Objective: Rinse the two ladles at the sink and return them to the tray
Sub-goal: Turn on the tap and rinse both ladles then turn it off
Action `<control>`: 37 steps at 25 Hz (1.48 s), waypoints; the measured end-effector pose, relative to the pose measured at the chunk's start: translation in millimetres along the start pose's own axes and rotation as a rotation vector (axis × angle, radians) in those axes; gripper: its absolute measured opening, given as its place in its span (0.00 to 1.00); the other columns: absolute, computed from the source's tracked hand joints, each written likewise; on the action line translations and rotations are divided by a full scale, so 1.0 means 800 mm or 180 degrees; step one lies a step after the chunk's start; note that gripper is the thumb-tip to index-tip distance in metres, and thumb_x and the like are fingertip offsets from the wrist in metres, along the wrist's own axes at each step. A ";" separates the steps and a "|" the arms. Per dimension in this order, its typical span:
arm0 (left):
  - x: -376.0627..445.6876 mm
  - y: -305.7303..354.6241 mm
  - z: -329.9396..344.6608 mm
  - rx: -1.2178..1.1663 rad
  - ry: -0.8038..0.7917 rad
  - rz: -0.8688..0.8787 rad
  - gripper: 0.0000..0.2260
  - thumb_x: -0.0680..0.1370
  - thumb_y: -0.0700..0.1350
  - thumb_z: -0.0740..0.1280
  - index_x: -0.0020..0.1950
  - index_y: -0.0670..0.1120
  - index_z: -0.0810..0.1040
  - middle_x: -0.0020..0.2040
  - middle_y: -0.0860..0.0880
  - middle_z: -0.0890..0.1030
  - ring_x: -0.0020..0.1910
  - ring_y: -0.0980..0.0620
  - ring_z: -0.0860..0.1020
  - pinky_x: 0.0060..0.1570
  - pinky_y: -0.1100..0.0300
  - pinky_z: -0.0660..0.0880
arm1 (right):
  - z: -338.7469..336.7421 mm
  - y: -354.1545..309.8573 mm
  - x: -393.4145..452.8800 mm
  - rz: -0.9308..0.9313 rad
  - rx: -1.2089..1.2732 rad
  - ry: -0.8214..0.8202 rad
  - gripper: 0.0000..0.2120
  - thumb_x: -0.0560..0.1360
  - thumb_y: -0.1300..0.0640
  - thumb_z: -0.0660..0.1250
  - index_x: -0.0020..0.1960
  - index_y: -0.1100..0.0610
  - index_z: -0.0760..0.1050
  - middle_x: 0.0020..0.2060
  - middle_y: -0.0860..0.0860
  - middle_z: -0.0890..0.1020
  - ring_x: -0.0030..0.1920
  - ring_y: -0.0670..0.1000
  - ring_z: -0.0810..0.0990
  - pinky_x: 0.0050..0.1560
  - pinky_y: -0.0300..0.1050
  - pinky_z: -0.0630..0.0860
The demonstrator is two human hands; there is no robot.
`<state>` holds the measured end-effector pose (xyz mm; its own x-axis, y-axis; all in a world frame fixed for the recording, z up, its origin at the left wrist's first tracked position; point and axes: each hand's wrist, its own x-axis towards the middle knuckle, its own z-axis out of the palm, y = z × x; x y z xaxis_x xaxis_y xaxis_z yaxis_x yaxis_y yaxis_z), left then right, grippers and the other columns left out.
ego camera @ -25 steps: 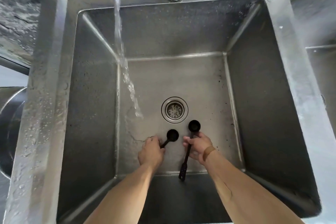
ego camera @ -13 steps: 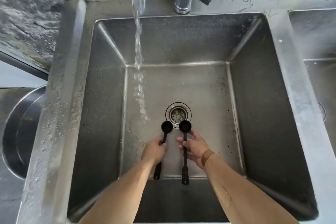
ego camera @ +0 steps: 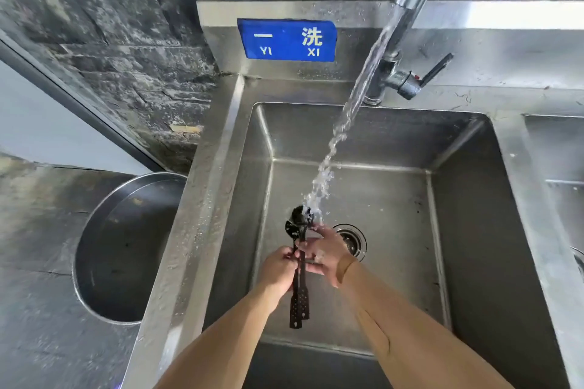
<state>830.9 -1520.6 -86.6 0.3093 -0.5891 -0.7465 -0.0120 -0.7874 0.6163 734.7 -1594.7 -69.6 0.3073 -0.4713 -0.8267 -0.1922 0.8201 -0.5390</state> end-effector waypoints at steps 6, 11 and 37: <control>-0.014 0.068 -0.024 -0.0324 0.0040 0.0020 0.09 0.81 0.38 0.61 0.56 0.44 0.80 0.51 0.43 0.86 0.52 0.43 0.84 0.47 0.49 0.81 | 0.010 -0.068 -0.033 -0.0409 0.0238 0.0115 0.25 0.74 0.69 0.67 0.67 0.52 0.71 0.47 0.57 0.85 0.42 0.53 0.83 0.39 0.46 0.81; -0.020 0.148 -0.040 -0.0727 -0.0017 0.0424 0.06 0.79 0.41 0.67 0.52 0.49 0.81 0.46 0.46 0.86 0.45 0.48 0.84 0.39 0.58 0.81 | 0.007 -0.135 -0.050 -0.1042 0.0429 0.0297 0.25 0.75 0.68 0.67 0.69 0.52 0.71 0.49 0.55 0.85 0.46 0.51 0.84 0.47 0.49 0.82; -0.043 0.049 -0.009 -0.0838 0.0305 0.0019 0.09 0.80 0.43 0.65 0.53 0.51 0.84 0.39 0.52 0.87 0.34 0.58 0.83 0.29 0.68 0.74 | 0.011 0.003 -0.038 -0.0191 0.0746 0.0873 0.15 0.76 0.61 0.68 0.61 0.50 0.76 0.40 0.51 0.86 0.32 0.49 0.82 0.34 0.44 0.81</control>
<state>826.8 -1529.9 -35.2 0.3987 -0.5638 -0.7233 0.2295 -0.7023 0.6739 733.5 -1575.8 -44.4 0.0442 -0.5643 -0.8244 0.0470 0.8255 -0.5625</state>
